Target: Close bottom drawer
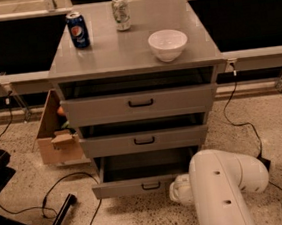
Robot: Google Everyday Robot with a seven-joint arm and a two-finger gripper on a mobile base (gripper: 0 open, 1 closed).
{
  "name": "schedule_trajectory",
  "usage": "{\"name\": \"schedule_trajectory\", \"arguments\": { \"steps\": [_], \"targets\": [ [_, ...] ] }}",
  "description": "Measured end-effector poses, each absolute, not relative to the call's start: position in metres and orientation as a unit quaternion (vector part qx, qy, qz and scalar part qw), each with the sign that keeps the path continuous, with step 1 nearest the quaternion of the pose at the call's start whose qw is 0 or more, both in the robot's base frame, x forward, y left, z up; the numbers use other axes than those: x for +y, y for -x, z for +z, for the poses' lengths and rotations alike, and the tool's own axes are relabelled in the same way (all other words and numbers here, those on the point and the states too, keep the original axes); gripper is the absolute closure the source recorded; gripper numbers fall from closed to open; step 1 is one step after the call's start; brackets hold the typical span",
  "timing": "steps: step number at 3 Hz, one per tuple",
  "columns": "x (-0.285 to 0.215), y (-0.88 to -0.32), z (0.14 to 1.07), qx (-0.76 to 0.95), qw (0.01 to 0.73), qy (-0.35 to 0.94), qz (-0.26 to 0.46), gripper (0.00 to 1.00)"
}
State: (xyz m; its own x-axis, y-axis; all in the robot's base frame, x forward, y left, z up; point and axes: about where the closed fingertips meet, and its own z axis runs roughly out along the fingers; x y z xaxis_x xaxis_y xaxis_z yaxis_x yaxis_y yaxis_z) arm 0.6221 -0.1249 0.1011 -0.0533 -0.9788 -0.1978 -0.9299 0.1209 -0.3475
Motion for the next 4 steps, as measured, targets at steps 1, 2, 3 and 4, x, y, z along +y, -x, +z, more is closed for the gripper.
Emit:
{"name": "schedule_trajectory", "arguments": {
  "steps": [1,2,3,4],
  "targets": [
    [-0.140,-0.652,0.105,0.721,0.203,0.658,-0.071,1.00],
    [-0.145,-0.661,0.107,0.721,0.207,0.658,-0.074,1.00],
    [-0.165,-0.708,0.122,0.715,0.226,0.656,-0.091,1.00],
    [-0.164,-0.705,0.122,0.715,0.226,0.656,-0.091,1.00]
  ]
}}
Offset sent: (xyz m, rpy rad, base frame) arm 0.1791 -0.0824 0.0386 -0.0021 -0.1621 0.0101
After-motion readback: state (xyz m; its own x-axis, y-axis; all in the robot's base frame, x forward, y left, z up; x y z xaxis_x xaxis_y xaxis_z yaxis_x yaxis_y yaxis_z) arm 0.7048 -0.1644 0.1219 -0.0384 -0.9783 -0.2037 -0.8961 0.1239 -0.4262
